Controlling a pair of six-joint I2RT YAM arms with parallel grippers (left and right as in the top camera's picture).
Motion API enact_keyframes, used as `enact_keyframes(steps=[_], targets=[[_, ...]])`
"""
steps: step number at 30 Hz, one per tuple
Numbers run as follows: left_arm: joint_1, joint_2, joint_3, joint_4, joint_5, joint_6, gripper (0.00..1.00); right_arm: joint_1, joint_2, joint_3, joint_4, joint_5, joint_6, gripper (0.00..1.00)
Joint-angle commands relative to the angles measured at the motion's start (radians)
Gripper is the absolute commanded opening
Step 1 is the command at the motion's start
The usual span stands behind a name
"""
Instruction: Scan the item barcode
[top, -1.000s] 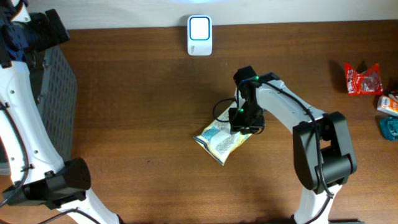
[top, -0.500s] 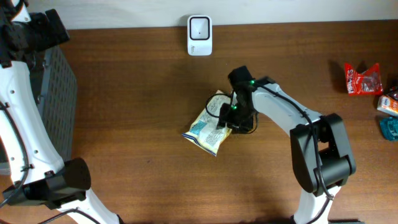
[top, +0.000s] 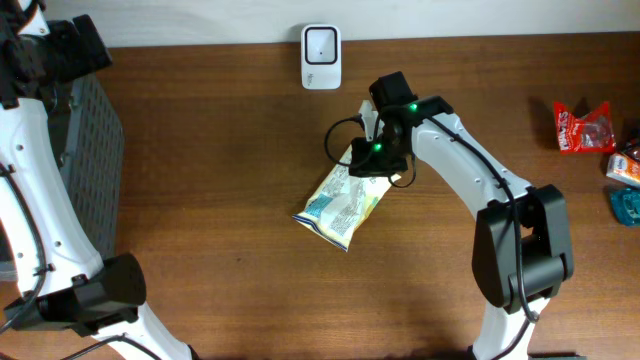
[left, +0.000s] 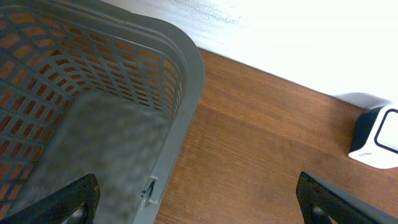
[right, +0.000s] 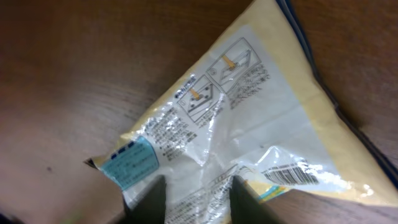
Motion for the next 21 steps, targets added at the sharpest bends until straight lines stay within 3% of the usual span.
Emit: enact_keyframes(steps=[1,8,13,16,21], targets=[[0.003,-0.008,0.001,-0.001,0.003,-0.009,0.99,0.026,0.002,-0.024,0.0,0.015,0.068,0.13],[0.003,-0.008,0.001,-0.001,0.003,-0.009,0.99,0.042,0.003,-0.182,0.145,0.073,0.141,0.07],[0.003,-0.008,0.001,-0.001,0.003,-0.009,0.99,0.04,0.002,-0.219,0.143,0.182,0.21,0.04],[0.003,-0.008,0.001,-0.001,0.003,-0.009,0.99,0.04,-0.01,-0.151,0.055,0.198,0.209,0.04],[0.003,-0.008,0.001,-0.001,0.003,-0.009,0.99,0.037,-0.022,0.097,-0.211,0.36,0.206,0.15]])
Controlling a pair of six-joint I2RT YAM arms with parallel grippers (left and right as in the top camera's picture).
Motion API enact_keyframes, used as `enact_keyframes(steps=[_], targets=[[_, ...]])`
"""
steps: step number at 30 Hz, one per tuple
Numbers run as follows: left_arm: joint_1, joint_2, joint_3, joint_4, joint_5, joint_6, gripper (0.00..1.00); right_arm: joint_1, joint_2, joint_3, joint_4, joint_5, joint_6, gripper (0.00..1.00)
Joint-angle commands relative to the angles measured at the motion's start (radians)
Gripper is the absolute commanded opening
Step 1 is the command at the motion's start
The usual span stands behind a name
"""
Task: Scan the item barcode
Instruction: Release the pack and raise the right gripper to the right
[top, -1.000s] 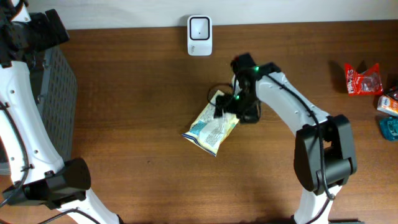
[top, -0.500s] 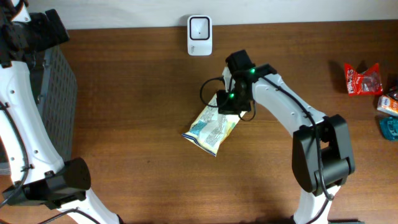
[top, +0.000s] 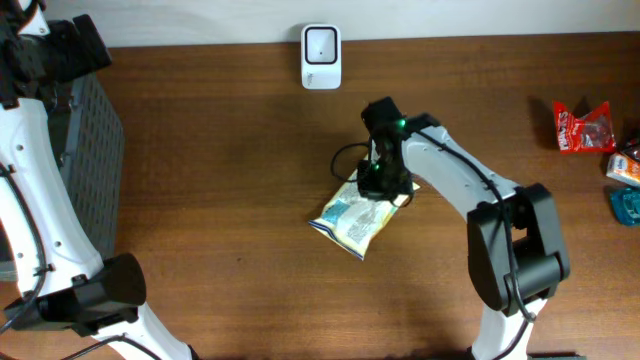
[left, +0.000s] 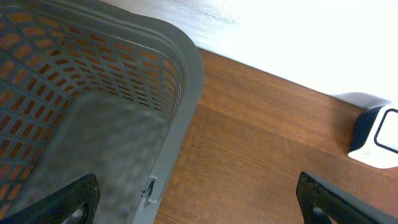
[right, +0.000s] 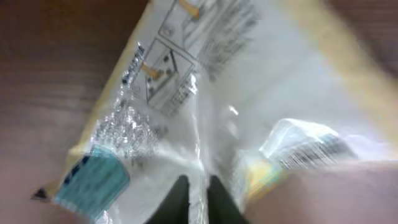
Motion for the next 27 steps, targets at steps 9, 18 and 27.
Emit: enact_keyframes(steps=[9,18,27], targets=[[0.003,-0.008,0.001,-0.001,0.003,-0.009,0.99,-0.148,-0.019,0.506,-0.404,0.31,0.007,0.98],[0.003,-0.008,0.001,-0.001,0.003,-0.009,0.99,-0.383,-0.016,0.509,-0.391,0.33,0.008,0.99],[0.003,-0.008,0.001,-0.002,0.087,-0.01,0.99,-0.454,-0.016,0.509,-0.392,0.33,0.008,0.99]])
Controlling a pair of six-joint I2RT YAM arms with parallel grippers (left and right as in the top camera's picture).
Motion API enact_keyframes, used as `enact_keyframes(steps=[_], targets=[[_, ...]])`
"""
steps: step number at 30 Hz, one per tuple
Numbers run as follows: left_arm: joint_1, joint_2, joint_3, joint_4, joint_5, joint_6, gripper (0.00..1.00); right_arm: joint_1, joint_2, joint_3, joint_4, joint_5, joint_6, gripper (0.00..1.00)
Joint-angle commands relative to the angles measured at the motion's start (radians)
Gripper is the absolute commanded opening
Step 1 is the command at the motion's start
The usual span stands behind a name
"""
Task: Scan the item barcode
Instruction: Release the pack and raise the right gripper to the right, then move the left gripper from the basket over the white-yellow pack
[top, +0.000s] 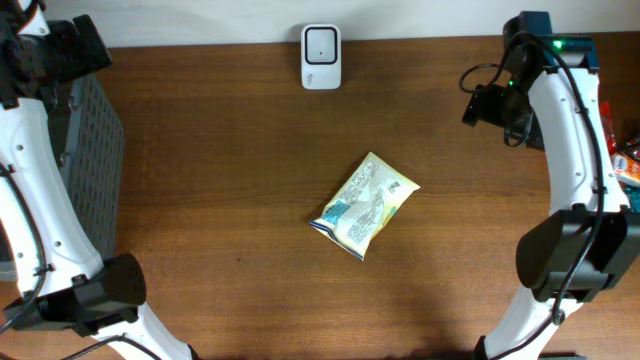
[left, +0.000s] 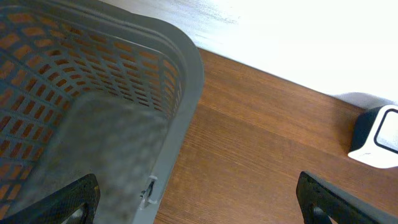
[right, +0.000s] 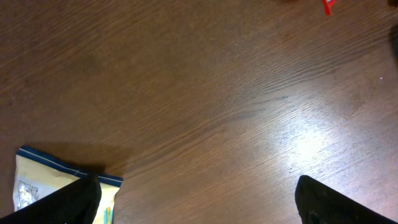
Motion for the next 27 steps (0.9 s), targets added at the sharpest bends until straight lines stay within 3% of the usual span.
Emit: enact_keyframes(steps=[1,2,6,10,12,16,21,25,27], targets=[[0.003,-0.008,0.001,-0.029,0.154,-0.01,0.99,-0.011,-0.011,0.017,0.0,0.016,0.006,0.99],[0.003,-0.008,0.001,-0.112,0.256,-0.013,0.99,-0.011,-0.011,0.016,0.0,0.016,0.006,0.99],[0.003,-0.008,0.001,-0.167,0.665,-0.061,0.99,-0.011,-0.011,0.017,0.0,0.016,0.006,0.99],[-0.035,-0.008,0.001,-0.224,0.774,-0.022,0.99,-0.011,-0.011,0.017,0.0,0.016,0.006,0.99],[-0.105,-0.005,0.0,-0.304,0.737,0.055,0.99,-0.011,-0.011,0.017,0.0,0.016,0.006,0.99],[-0.254,0.005,-0.002,-0.342,0.531,0.059,0.99,-0.011,-0.011,0.017,0.0,0.016,0.006,0.99],[-0.453,0.008,-0.08,-0.338,0.377,0.058,0.99,-0.011,-0.011,0.016,0.0,0.016,0.006,0.99],[-0.567,0.008,-0.211,-0.327,0.093,-0.112,0.99,-0.011,-0.011,0.017,0.0,0.016,0.006,0.99],[-0.594,0.008,-0.29,-0.315,0.04,-0.167,0.99,-0.011,-0.011,0.017,0.0,0.016,0.006,0.99]])
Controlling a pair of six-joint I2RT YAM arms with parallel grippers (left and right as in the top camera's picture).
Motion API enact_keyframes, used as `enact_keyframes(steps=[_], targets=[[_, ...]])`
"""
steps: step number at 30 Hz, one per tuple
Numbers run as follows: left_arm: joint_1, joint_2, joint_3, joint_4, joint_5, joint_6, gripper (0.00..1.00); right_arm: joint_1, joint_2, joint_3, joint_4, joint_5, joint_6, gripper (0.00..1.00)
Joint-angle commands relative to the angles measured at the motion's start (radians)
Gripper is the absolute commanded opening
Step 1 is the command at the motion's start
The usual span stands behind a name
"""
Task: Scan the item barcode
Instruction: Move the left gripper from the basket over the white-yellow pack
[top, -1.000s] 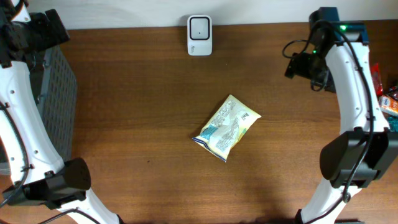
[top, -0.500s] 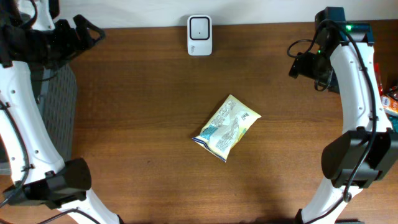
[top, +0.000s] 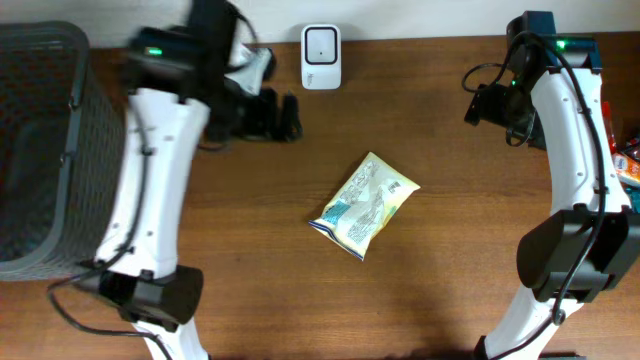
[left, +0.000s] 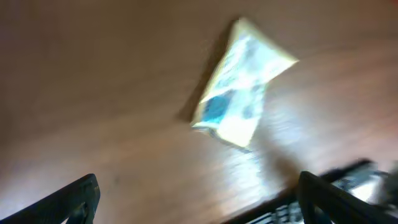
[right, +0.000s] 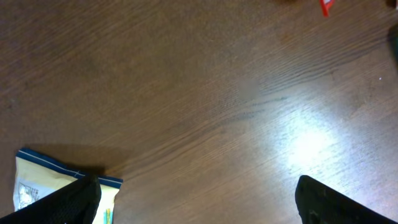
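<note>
The yellow-and-white snack packet (top: 364, 205) lies flat on the middle of the brown table, printed back up. It shows blurred in the left wrist view (left: 239, 93), and only its blue-edged corner shows in the right wrist view (right: 37, 186). The white scanner (top: 321, 44) stands at the table's back edge. My left gripper (top: 285, 117) hangs open just left of the scanner, up and left of the packet, its jaws (left: 199, 205) empty. My right gripper (top: 490, 105) hangs open over the back right of the table, holding nothing (right: 199, 202).
A grey mesh basket (top: 40, 150) fills the left end of the table. A few small packaged items (top: 628, 160) lie at the far right edge, partly behind the right arm. Bare wood surrounds the packet.
My left arm was above the basket at the far left and now reaches over the table beside the scanner, so its view shows the packet. The right arm and the packet have not moved.
My right gripper was shut on the packet just below the scanner. Then it was still on the packet, a little further toward the table's middle. Later the packet lay free there and the right gripper was open at the back right. Now the left arm has come over.
</note>
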Motion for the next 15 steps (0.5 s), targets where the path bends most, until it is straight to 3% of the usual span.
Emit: enact_keyframes(steps=[1,5,9,13,15], targets=[[-0.047,0.008,-0.174,0.032,-0.217,-0.157,0.99,-0.005,-0.011,0.016,-0.002,0.016,0.006,0.98],[-0.057,0.008,-0.393,0.145,-0.069,-0.153,0.92,-0.005,-0.011,0.016,-0.002,0.016,0.006,0.98],[-0.057,0.008,-0.609,0.308,0.174,-0.063,0.95,-0.005,-0.011,0.016,-0.002,0.016,0.006,0.99],[-0.06,0.008,-0.823,0.511,0.356,-0.059,0.77,-0.005,-0.011,0.016,-0.002,0.016,0.006,0.99],[-0.064,0.008,-0.903,0.579,0.369,-0.101,0.78,-0.005,-0.011,0.016,-0.002,0.016,0.006,0.99]])
